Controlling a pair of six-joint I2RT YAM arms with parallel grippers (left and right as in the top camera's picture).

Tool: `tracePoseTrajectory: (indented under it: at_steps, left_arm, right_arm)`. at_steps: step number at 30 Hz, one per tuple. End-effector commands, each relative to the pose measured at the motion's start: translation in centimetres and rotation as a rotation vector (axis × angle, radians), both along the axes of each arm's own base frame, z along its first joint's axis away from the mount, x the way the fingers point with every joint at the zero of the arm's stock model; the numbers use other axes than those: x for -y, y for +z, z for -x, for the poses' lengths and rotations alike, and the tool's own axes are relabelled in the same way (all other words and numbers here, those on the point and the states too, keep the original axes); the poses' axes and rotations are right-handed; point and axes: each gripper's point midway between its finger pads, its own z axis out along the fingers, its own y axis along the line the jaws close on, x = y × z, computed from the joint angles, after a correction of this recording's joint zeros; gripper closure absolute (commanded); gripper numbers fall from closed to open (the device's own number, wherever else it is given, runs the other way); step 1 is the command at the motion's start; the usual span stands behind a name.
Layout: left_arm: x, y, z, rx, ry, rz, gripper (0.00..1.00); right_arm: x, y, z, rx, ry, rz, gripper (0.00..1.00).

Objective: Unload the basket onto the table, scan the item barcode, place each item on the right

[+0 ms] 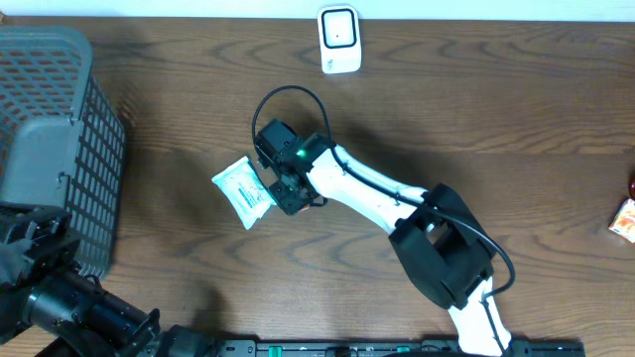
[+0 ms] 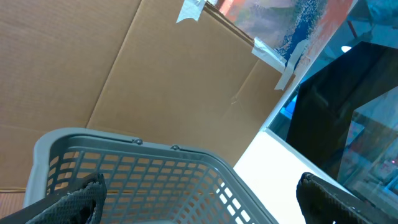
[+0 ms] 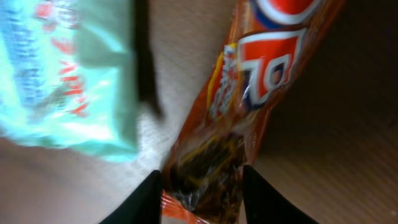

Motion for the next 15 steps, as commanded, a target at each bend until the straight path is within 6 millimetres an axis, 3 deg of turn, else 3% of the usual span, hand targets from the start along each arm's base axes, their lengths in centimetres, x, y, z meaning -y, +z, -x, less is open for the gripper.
tracePoseTrajectory:
  at_steps: [1,5,11,15]
  left_arm:
    - [-0.3,0.2,0.6,0.011,0.013,0.009,0.02]
    - [-0.3,0.2,0.6,0.011,0.013,0.009,0.02]
    - [-0.3,0.2,0.6,0.011,0.013,0.009,0.02]
    - [-0.3,0.2,0.6,0.011,0.013,0.009,0.02]
  right_arm:
    - [1.3,-2.3,-0.8,0.041,-0.054,0.102,0.66]
    - [1.7,-4.1,-0.8,0.032,-0.061,0.133,0.64]
    - [1.6,-4.4,-0.7,0.027,-0.060,0.132,0.24]
    - [1.4,-4.3,-0.7,0.026,-0.058,0.128,0.15]
